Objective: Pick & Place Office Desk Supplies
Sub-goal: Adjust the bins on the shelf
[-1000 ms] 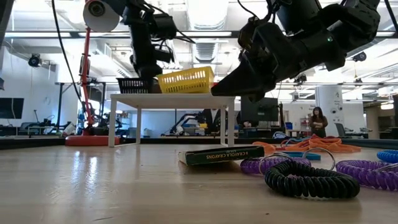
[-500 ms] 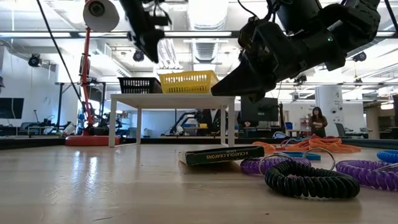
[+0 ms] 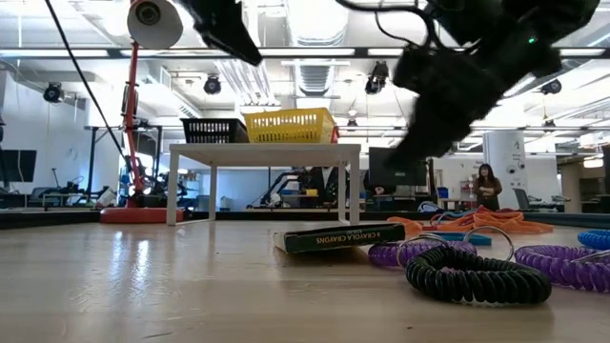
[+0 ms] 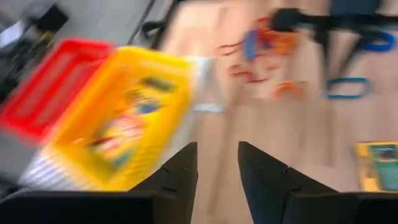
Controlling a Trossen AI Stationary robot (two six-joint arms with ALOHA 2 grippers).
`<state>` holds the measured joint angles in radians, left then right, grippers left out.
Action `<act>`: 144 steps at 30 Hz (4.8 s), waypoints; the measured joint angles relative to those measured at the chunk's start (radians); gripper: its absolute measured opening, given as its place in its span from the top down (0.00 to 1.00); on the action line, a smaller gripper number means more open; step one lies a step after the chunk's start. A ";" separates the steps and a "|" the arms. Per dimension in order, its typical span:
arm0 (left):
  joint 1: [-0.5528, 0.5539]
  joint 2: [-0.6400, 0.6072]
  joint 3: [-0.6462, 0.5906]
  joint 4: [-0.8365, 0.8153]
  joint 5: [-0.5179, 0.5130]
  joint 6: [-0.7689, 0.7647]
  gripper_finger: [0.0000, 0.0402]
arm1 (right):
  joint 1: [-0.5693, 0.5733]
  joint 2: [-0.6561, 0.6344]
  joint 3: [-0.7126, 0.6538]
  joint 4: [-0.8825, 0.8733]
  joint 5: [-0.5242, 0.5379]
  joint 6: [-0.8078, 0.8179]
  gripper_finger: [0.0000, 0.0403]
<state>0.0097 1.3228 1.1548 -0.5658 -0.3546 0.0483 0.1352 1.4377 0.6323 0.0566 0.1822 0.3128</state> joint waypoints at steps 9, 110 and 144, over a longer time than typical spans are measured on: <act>-0.153 0.010 -0.373 0.579 0.004 -0.121 0.71 | -0.064 -0.024 -0.001 0.181 0.002 -0.035 0.92; -0.253 0.008 -0.508 0.706 -0.049 -0.468 0.71 | -1.052 0.748 1.423 -0.681 -0.571 -0.242 0.98; -0.253 0.007 -0.508 0.746 -0.049 -0.472 0.71 | -1.020 0.771 1.423 -0.588 -0.684 -0.337 0.98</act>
<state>-0.2436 1.3301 0.6468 0.1799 -0.4038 -0.4232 -0.8845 2.2082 2.0548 -0.5311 -0.5022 -0.0245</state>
